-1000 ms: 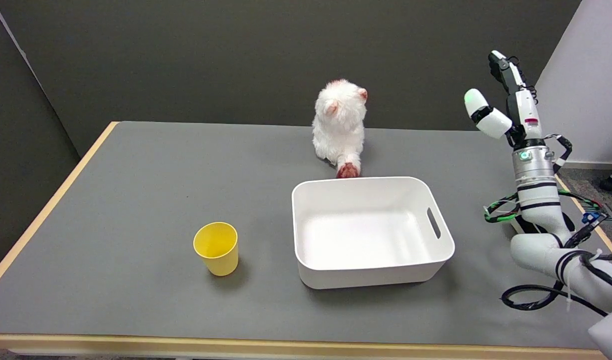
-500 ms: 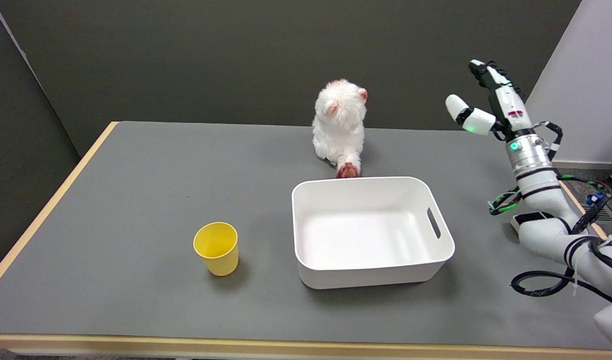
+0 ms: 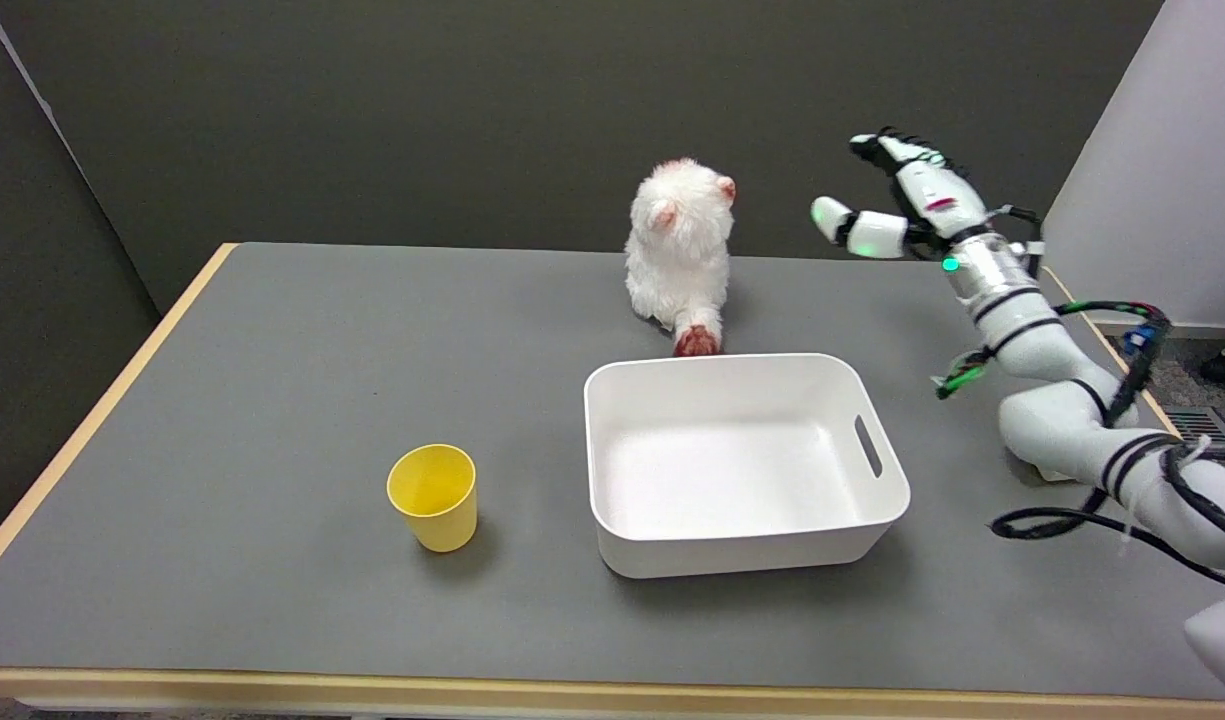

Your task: Pick up the plush toy.

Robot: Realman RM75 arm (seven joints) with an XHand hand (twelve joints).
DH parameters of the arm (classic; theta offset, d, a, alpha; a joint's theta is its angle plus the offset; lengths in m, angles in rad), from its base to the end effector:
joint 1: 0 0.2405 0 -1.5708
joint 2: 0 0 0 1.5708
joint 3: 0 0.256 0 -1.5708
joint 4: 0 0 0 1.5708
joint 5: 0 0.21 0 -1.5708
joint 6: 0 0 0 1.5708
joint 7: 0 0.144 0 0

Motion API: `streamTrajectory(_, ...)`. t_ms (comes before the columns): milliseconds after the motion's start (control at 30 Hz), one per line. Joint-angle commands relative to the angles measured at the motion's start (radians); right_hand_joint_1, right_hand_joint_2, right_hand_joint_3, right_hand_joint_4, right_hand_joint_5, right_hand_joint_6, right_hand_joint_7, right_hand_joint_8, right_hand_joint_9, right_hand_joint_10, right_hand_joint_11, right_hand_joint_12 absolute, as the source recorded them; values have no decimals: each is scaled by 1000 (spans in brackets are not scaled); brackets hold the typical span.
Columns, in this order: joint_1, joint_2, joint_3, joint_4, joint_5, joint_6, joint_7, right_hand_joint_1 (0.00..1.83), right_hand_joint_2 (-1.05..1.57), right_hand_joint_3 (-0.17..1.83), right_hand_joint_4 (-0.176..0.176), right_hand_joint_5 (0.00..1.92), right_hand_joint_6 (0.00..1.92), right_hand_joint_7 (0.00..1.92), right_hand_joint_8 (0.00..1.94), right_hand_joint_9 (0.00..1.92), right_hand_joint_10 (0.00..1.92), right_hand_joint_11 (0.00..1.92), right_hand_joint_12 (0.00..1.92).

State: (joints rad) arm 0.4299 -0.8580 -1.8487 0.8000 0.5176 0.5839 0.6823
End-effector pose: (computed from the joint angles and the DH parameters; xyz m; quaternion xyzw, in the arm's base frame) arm -0.2055 -0.4075 0.4954 0.6470 -0.0349 0.2287 0.7265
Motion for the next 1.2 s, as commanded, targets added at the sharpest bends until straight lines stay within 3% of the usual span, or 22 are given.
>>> streamTrajectory(33,-23,-213,199,329,-31,-507,-449,312,596,899,-176,111,456,196,474,69,772,-1,1112)
streamTrajectory(267,-118,-253,369,455,43,-515,-457,341,639,872,-176,135,457,255,557,155,875,0,1206)
streamTrajectory(333,-132,-256,415,493,71,-485,-447,391,690,774,-176,152,444,287,556,148,939,0,1250)
streamTrajectory(467,-141,-249,480,507,350,-476,-448,409,706,749,-176,166,452,310,575,161,971,1,1261)
streamTrajectory(533,-144,-223,491,497,506,-481,-465,410,707,749,-176,171,459,317,581,170,977,6,1262)
streamTrajectory(800,-125,6,434,435,756,-680,-371,425,707,743,-176,182,502,321,612,173,998,77,1346)
streamTrajectory(1067,-148,175,360,486,736,-700,-364,416,671,797,-176,147,485,239,557,99,889,54,1367)
streamTrajectory(1200,-200,193,382,596,560,-708,-363,408,673,791,-176,143,493,238,558,93,886,66,1377)
